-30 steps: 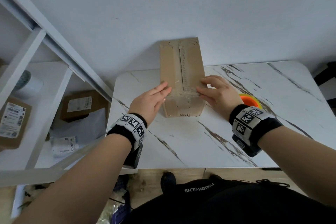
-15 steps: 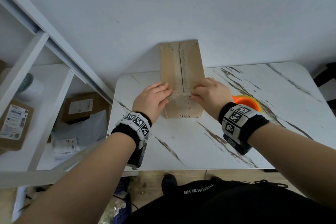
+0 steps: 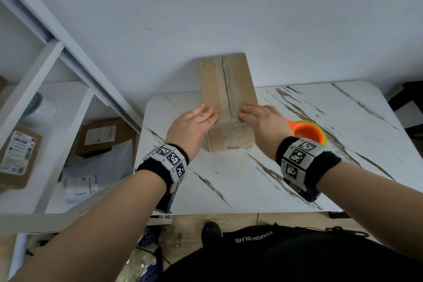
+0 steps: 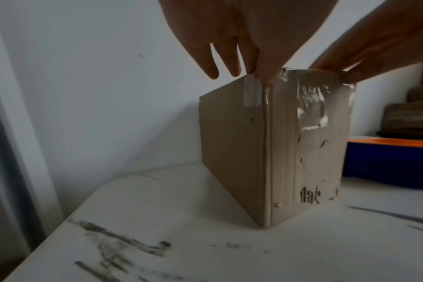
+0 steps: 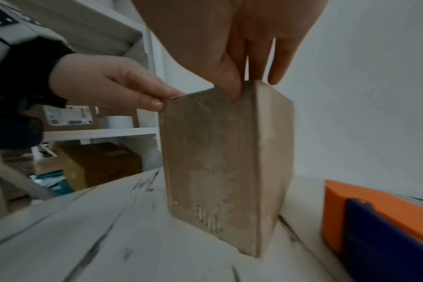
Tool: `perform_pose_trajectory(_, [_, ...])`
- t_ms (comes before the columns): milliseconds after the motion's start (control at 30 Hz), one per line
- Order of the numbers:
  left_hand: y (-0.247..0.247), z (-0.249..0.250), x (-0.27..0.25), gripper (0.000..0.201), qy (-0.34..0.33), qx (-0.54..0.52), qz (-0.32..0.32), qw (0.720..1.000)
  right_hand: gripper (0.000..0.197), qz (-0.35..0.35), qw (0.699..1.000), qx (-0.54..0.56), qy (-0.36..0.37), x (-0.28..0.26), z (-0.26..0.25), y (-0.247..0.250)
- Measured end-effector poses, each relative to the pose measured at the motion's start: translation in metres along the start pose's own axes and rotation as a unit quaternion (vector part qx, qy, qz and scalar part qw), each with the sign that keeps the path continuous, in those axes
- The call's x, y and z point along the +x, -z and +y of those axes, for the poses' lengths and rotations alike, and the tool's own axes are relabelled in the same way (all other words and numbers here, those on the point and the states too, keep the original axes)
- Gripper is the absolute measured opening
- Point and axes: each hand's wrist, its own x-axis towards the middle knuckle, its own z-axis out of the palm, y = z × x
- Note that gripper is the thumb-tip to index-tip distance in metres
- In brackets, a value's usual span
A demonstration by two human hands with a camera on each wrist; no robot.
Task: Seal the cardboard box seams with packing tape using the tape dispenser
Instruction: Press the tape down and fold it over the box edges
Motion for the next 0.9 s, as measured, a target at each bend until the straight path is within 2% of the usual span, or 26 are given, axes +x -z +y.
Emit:
perform_pose_trajectory(67, [-0.001, 0.002, -0.004, 0.040, -0.029, 0.022, 0.017, 0.999, 0.051, -0.028, 1.000, -0.004, 0.012, -0.001, -0.015, -0.005])
perform_pose_trajectory(133, [-0.003, 0.002, -0.009, 0.040, -0.048, 0.035, 0.023, 0.998, 0.047, -0.027, 0.999, 0.009, 0.030, 0.000, -0.025, -0.014])
perform_pose_trajectory(267, [0.000, 0.000, -0.019, 0.033, -0.043, 0.066, 0.019, 0.997, 0.045, -0.042, 0.996, 0.047, 0.057, 0.012, -0.024, -0.019])
perform_pose_trajectory(367, [0.007, 0.003, -0.019, 0.040, -0.033, 0.070, -0.004, 0.997, 0.041, -0.086, 0.991, 0.068, 0.078, 0.019, -0.020, -0.011])
perform_pose_trajectory(533, [0.017, 0.006, -0.015, 0.043, -0.078, 0.089, -0.021, 0.993, 0.043, -0.100, 0.990, 0.034, 0.094, 0.013, -0.010, 0.005])
perform_pose_trajectory(600, [0.022, 0.006, -0.012, 0.055, -0.052, 0.104, -0.063, 0.991, 0.033, -0.115, 0.990, 0.043, 0.066, 0.015, -0.016, 0.013])
perform_pose_trajectory(667, [0.022, 0.004, -0.011, 0.062, 0.008, 0.103, -0.102, 0.989, 0.027, -0.152, 0.987, 0.049, 0.030, 0.016, -0.025, 0.017])
perform_pose_trajectory(733, [0.020, 0.005, -0.010, 0.057, 0.035, 0.090, -0.106, 0.990, 0.052, -0.215, 0.977, 0.002, 0.005, 0.015, -0.036, 0.016])
perform_pose_trajectory(800, [0.018, 0.007, -0.008, 0.053, 0.039, 0.077, -0.098, 0.991, 0.071, -0.218, 0.976, -0.015, -0.013, 0.014, -0.045, 0.012])
perform_pose_trajectory(900, [0.019, 0.008, -0.004, 0.051, 0.038, 0.097, -0.104, 0.989, 0.072, -0.213, 0.976, -0.019, -0.039, 0.015, -0.052, 0.009])
